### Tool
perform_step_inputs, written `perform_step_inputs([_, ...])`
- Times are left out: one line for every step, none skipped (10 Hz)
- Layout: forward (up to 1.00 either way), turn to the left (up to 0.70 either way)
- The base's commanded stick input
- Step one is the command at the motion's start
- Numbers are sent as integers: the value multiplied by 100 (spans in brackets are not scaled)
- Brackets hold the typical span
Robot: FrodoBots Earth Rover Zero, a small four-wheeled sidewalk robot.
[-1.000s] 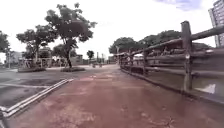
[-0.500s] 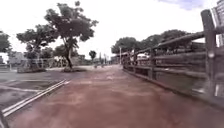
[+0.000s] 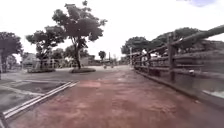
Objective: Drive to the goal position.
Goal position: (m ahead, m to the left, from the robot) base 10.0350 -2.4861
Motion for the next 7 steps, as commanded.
perform_step_inputs([100, 0])
perform_step_inputs([100, 0])
perform_step_inputs([100, 0])
perform_step_inputs([100, 0])
perform_step_inputs([100, 0])
perform_step_inputs([100, 9])
perform_step_inputs([100, 29])
